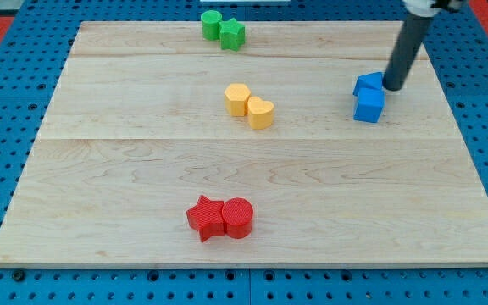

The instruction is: Place the blue triangle above the blue cube

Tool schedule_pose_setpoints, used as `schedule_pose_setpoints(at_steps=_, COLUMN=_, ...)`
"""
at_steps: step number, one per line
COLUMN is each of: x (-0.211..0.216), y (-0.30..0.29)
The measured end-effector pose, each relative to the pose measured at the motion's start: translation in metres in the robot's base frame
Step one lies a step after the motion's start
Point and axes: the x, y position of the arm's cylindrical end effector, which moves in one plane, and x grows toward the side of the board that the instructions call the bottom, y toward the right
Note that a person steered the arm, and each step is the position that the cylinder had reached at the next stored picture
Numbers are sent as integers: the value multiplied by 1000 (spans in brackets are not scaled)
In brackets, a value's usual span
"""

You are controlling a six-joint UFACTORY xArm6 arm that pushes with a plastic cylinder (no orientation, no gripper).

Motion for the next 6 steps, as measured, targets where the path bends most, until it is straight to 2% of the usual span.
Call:
schedule_pose_setpoints(at_steps=1, x=-5, y=-25)
schedule_pose_setpoints(at_steps=2, x=-11, y=4)
schedule_pose_setpoints(at_steps=3, x=-37, y=-56)
schedule_pose_setpoints(at_steps=4, x=-30, y=-124)
schedule_pose_setpoints(at_steps=6, x=8, y=-98)
